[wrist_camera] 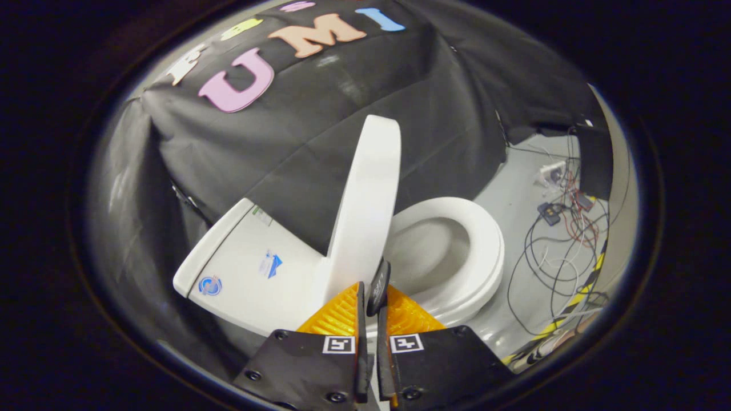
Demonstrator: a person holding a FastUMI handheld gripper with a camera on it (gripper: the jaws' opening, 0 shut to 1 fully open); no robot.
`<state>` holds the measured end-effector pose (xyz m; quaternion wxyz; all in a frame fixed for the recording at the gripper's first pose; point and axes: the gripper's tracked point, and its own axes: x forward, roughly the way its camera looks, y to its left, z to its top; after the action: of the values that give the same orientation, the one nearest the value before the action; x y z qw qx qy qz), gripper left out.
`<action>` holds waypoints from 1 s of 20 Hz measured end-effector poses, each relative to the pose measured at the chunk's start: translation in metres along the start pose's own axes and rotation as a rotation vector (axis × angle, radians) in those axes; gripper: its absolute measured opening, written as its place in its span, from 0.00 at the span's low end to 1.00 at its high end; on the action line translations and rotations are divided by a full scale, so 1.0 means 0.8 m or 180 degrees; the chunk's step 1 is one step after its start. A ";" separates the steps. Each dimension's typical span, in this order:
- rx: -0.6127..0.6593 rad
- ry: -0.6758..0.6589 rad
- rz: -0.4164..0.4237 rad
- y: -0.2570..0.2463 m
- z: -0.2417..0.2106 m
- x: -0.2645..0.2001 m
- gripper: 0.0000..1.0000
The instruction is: Open the toilet lid.
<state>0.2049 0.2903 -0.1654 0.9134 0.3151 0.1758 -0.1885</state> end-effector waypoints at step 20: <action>-0.1033 -0.0188 0.0598 0.167 0.003 0.003 0.15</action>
<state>0.2682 0.3860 -0.0967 0.9706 0.1730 0.1468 -0.0807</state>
